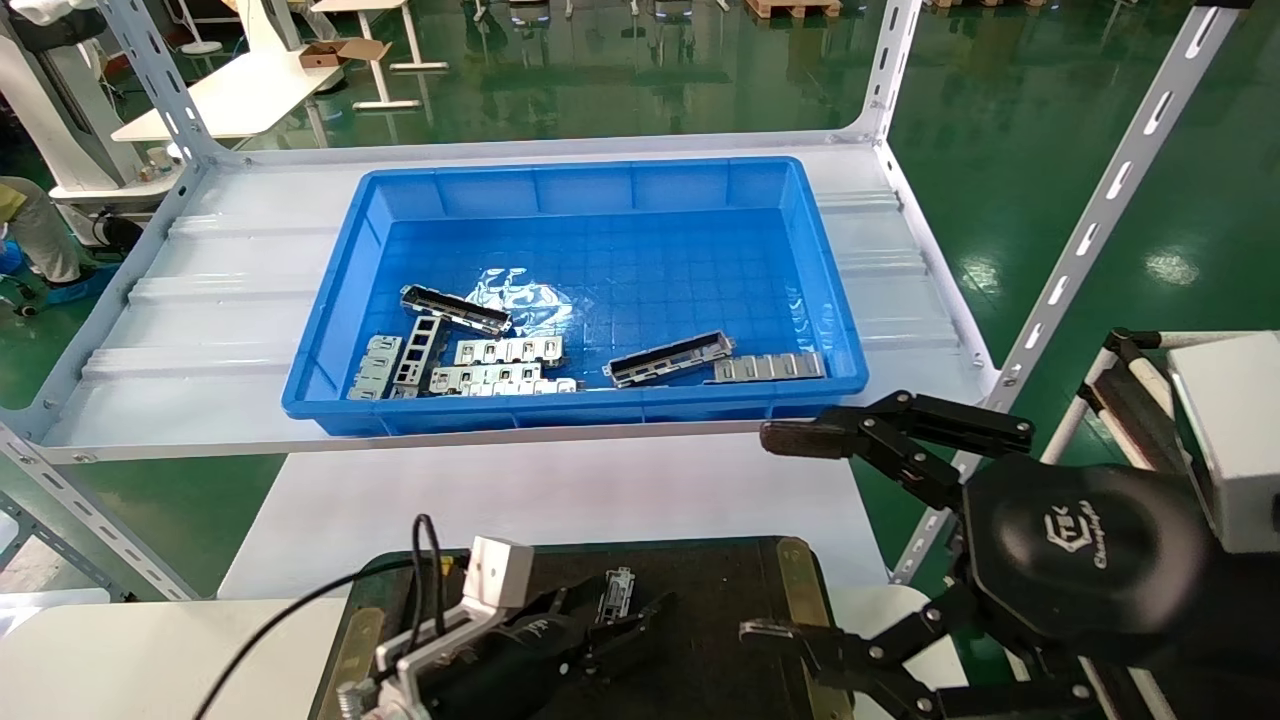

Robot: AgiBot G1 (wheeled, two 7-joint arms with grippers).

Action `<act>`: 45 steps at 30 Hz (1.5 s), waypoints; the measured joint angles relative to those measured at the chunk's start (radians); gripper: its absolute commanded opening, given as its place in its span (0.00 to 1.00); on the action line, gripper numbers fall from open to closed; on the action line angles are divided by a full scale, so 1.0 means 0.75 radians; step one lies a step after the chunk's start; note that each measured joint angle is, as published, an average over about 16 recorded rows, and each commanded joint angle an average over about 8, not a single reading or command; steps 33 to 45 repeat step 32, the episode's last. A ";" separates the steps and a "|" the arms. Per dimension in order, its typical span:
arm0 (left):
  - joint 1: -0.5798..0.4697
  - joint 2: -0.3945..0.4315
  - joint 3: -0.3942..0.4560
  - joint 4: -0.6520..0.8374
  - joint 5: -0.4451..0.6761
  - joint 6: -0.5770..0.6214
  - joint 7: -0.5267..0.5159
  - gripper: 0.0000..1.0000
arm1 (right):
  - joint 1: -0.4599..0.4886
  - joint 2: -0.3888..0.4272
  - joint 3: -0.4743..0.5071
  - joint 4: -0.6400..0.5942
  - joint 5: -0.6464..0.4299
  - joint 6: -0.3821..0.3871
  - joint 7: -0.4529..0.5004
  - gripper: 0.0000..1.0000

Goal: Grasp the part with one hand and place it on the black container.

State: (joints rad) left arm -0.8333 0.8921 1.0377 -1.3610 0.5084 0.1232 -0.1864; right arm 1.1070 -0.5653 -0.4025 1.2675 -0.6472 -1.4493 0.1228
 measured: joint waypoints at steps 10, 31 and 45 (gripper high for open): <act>0.105 -0.162 -0.187 0.009 0.020 0.357 0.192 1.00 | 0.000 0.000 0.000 0.000 0.000 0.000 0.000 1.00; 0.204 -0.432 -0.350 0.026 -0.031 0.787 0.433 1.00 | 0.000 0.000 0.000 0.000 0.000 0.000 0.000 1.00; 0.205 -0.437 -0.353 0.026 -0.034 0.794 0.435 1.00 | 0.000 0.000 0.000 0.000 0.000 0.000 0.000 1.00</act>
